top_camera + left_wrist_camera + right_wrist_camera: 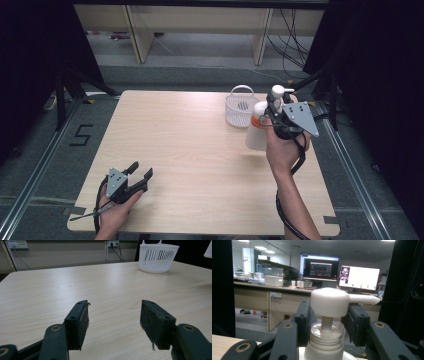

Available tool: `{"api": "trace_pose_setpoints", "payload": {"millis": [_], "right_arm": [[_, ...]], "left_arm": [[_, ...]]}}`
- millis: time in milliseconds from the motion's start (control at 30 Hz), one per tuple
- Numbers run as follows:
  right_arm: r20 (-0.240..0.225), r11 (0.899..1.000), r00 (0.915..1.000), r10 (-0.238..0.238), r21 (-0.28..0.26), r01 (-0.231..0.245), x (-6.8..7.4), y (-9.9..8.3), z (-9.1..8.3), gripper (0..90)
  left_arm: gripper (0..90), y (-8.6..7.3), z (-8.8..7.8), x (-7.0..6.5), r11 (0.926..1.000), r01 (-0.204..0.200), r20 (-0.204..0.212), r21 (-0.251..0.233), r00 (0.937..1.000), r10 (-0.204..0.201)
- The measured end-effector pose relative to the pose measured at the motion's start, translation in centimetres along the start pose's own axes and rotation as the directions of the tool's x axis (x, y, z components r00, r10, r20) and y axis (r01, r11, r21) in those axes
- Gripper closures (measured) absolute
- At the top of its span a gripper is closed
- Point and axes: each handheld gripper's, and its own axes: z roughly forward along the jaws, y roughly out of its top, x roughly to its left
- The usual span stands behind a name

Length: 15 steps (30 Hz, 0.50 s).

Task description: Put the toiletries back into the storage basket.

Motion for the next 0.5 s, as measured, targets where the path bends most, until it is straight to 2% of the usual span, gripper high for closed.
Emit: {"api": "trace_pose_setpoints", "payload": {"millis": [167, 233, 333, 467, 500], "right_arm": [[0.008, 1.000, 0.9999, -0.015, -0.010, 0.015, -0.07, 0.28, 0.34, 60.1], [-0.002, 1.000, 1.0000, 0.002, -0.007, -0.002, 0.08, 0.37, 0.48, 60.1], [0.006, 1.000, 0.9999, -0.013, -0.009, 0.013, -0.05, 0.57, 0.62, 60.1], [0.002, 1.000, 1.0000, 0.001, -0.008, -0.001, 0.04, 0.72, 0.87, 60.1], [0.005, 1.000, 1.0000, -0.008, -0.011, 0.009, -0.01, 0.75, 0.93, 60.1]], "left_arm": [[39.3, 0.01, -0.02, 0.02, 1.0000, -0.002, 0.006, 0.003, 1.0000, 0.002], [39.2, 0.01, -0.02, 0.02, 1.0000, -0.002, 0.005, 0.004, 1.0000, 0.002], [39.3, 0.02, -0.03, 0.02, 1.0000, -0.002, 0.007, 0.005, 1.0000, 0.002], [39.2, 0.01, -0.04, 0.01, 1.0000, -0.002, 0.007, 0.004, 1.0000, 0.002], [39.3, 0.07, -0.16, -0.01, 0.9998, -0.005, 0.000, 0.018, 1.0000, 0.005]]}}
